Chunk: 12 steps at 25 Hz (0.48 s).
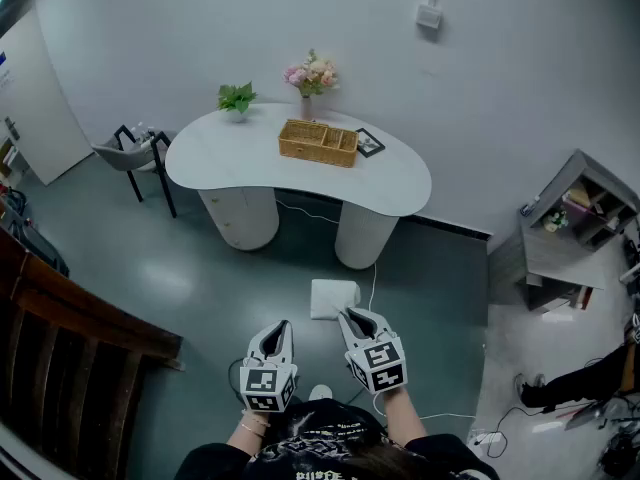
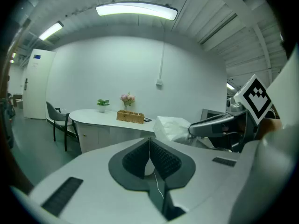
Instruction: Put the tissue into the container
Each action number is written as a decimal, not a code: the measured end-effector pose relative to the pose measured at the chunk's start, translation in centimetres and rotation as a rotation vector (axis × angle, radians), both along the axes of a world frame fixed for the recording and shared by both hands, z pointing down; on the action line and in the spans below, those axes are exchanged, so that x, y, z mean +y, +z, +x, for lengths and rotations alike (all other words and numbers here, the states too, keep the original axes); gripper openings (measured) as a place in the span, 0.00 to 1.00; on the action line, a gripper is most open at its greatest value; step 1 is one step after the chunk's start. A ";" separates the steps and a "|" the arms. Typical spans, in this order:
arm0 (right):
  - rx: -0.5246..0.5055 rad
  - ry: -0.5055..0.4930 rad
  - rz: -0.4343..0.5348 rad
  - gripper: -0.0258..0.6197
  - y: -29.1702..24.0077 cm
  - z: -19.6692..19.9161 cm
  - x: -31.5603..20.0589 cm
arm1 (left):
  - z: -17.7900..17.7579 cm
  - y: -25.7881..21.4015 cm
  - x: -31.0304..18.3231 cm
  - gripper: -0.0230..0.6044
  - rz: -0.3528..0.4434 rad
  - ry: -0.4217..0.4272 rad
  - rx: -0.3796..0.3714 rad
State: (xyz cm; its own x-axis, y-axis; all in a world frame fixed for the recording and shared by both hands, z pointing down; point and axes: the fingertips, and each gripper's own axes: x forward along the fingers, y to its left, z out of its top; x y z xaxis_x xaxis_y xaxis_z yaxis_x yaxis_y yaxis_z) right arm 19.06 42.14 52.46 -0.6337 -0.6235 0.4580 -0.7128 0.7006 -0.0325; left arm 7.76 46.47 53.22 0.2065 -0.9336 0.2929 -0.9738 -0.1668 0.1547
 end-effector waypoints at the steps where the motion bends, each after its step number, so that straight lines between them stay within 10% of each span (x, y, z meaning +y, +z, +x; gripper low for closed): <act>1: -0.004 0.001 0.002 0.13 -0.1 0.1 0.1 | 0.0 -0.1 0.0 0.08 0.003 -0.004 0.000; 12: -0.089 0.006 0.011 0.13 -0.6 0.5 1.5 | 0.3 0.4 1.9 0.08 -0.001 -0.021 -0.012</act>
